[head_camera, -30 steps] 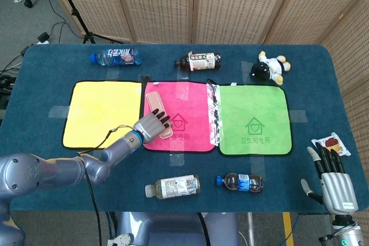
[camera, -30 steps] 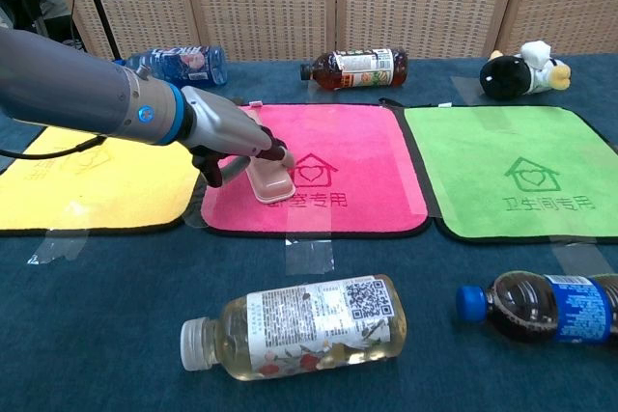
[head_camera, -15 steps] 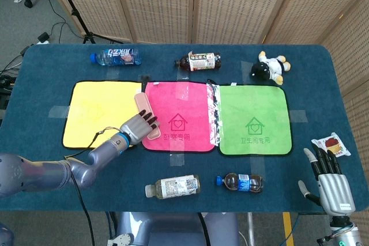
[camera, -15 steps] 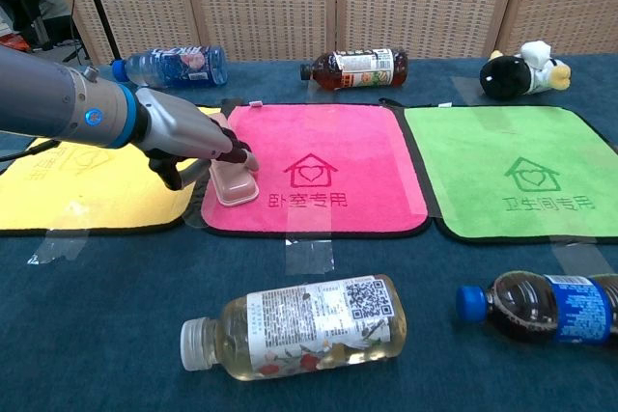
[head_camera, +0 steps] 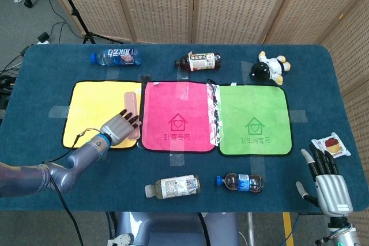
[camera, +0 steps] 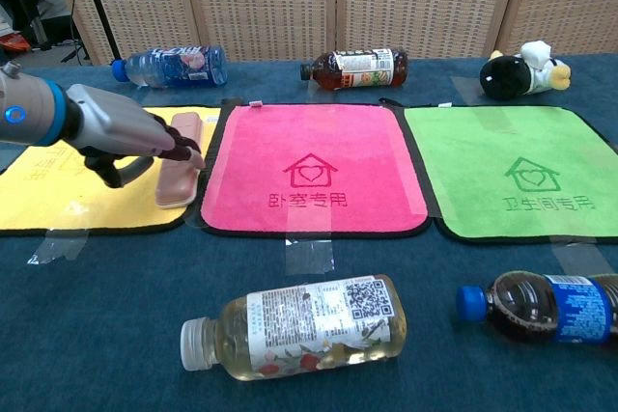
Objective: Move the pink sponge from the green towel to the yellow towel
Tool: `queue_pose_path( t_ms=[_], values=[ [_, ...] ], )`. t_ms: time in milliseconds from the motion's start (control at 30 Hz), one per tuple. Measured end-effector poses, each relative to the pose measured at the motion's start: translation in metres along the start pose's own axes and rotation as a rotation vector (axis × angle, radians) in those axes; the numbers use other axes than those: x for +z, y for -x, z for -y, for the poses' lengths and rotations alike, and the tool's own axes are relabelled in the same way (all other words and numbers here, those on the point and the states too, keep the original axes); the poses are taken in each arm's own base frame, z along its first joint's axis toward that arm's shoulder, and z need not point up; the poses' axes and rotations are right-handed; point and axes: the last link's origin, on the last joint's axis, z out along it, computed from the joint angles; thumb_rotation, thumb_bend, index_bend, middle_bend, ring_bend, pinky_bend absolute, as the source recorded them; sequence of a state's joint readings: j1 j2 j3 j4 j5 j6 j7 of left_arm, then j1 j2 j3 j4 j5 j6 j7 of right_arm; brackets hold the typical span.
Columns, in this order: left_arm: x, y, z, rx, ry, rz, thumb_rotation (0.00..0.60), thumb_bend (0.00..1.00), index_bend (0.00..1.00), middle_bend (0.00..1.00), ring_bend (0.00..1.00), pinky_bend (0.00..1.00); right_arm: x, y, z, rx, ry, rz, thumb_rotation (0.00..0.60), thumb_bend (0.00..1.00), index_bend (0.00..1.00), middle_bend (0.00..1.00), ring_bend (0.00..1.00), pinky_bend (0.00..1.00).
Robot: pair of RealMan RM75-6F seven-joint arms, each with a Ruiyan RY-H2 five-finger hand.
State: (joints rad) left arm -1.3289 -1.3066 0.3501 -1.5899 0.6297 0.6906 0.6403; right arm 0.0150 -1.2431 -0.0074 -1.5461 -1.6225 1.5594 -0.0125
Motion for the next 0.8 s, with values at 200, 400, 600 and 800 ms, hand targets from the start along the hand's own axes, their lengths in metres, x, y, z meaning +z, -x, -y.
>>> queue_pose_path(
  t_ms=[200,400,600,800],
  values=[
    [-0.013,0.033,0.021,-0.013,-0.050,0.063,0.600,0.95,0.00,0.00,0.00,0.02,-0.001,-0.001,0.005,0.002,-0.013,-0.004,0.600,0.36,0.07,0.00,0.00,0.00],
    [-0.024,0.055,0.039,-0.026,-0.092,0.090,0.600,0.95,0.00,0.00,0.00,0.02,-0.003,0.000,0.008,0.001,-0.024,-0.001,0.600,0.36,0.07,0.00,0.00,0.00],
    [-0.032,0.058,0.054,-0.044,-0.133,0.064,0.600,0.92,0.00,0.00,0.00,0.02,-0.004,0.003,0.011,-0.005,-0.033,0.009,0.600,0.36,0.07,0.00,0.00,0.00],
    [-0.034,0.041,0.060,-0.128,-0.167,-0.074,0.600,0.79,0.00,0.00,0.00,0.02,-0.003,0.004,0.012,-0.005,-0.035,0.013,0.600,0.36,0.07,0.00,0.00,0.00]
  ],
)
